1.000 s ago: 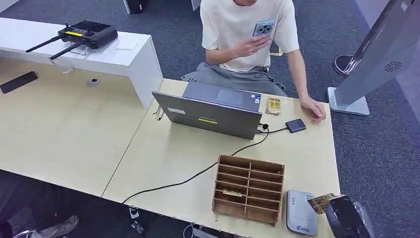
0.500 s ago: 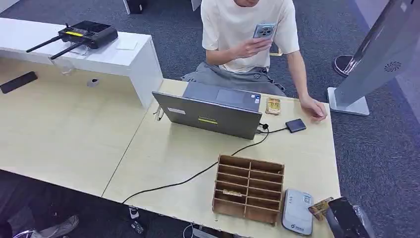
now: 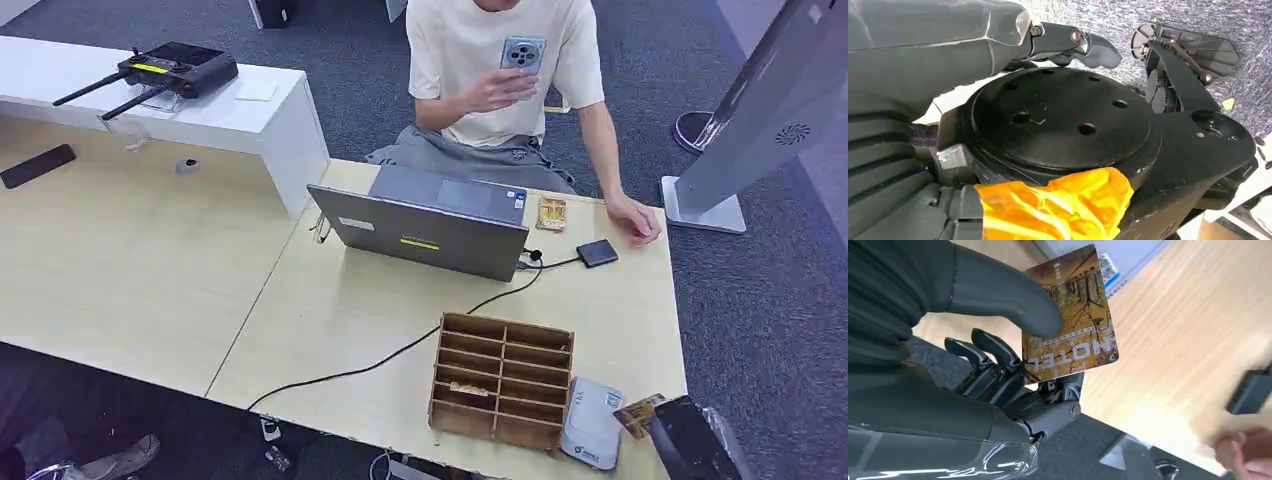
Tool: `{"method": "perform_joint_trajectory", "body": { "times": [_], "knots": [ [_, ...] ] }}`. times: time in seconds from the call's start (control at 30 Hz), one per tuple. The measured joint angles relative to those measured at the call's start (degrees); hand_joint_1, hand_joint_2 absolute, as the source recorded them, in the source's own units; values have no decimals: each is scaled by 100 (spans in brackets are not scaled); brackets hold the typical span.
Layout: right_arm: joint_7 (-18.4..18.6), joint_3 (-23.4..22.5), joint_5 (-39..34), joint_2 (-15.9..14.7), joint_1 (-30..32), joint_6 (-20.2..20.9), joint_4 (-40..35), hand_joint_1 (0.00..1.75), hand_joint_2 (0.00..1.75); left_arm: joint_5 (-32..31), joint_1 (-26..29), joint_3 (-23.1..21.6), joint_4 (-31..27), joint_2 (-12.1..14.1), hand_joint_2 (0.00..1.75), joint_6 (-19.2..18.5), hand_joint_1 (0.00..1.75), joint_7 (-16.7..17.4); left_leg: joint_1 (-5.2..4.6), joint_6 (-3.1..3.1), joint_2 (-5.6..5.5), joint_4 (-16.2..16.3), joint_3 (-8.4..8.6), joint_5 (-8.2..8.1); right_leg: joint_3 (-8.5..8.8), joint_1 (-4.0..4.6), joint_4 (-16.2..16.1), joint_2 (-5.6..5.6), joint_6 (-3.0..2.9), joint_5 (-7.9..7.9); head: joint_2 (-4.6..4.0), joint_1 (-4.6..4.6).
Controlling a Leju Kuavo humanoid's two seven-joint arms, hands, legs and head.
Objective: Pass the card to the sensor for recognition and then transmit it.
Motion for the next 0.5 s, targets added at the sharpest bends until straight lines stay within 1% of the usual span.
{"method": "perform_joint_trajectory", "body": {
  "times": [0.27, 0.5],
  "knots": [
    [-76, 9, 63, -35, -77, -98, -365, 175, 175, 4, 2, 0, 0, 0, 175, -2, 0, -20, 0, 0, 0, 0, -1, 0, 0, 0, -1, 0, 0, 0, 0, 0],
    [-76, 9, 63, -63, -97, -98, -465, 175, 175, 7, 2, 0, 0, -2, 175, -2, 0, -24, 0, 0, 0, 0, 0, 0, 0, 0, 0, 0, 0, 0, 0, 0]
  ]
}}
